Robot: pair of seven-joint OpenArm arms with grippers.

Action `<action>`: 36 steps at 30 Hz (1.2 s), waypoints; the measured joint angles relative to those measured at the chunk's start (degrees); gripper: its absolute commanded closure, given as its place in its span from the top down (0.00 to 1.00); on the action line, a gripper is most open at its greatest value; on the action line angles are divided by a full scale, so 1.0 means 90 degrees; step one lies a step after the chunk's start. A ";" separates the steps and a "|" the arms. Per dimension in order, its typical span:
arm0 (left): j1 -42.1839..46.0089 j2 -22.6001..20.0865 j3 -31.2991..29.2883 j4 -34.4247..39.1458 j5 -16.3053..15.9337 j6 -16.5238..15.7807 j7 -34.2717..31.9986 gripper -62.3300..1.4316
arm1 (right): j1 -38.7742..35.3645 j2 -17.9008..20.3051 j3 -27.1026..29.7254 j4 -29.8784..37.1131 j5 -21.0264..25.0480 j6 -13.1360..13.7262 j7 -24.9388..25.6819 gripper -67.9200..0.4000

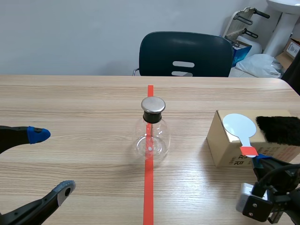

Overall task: Do the electroscope experiment.
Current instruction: 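Pick up the white charging plate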

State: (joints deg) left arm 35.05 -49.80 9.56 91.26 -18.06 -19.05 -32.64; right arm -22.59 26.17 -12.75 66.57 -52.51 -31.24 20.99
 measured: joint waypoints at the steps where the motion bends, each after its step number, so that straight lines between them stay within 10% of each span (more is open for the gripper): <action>1: 0.0000 0.0000 0.0000 0.0000 0.0000 0.0000 0.0000 1.00 | 0.0000 0.0000 0.0000 0.0000 0.0000 0.0000 0.0000 0.03; 11: 0.0000 0.0000 0.0000 0.0000 0.0000 0.0000 0.0000 1.00 | 0.0000 0.0002 0.0000 0.0000 0.0002 -0.0010 0.0000 0.03; 23: 0.0000 0.0000 0.0000 0.0000 -0.0002 0.0000 0.0000 1.00 | -0.0389 0.0090 0.0066 0.0002 0.0129 -0.1151 0.0017 0.03; 36: 0.0000 0.0000 0.0000 0.0000 0.0000 0.0000 0.0000 1.00 | -0.0675 0.0855 0.0359 0.0726 0.1280 -0.1124 -0.0070 0.03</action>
State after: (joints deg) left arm 35.05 -49.80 9.56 91.26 -18.06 -19.05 -32.64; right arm -28.67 33.87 -9.52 73.10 -40.99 -41.36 20.36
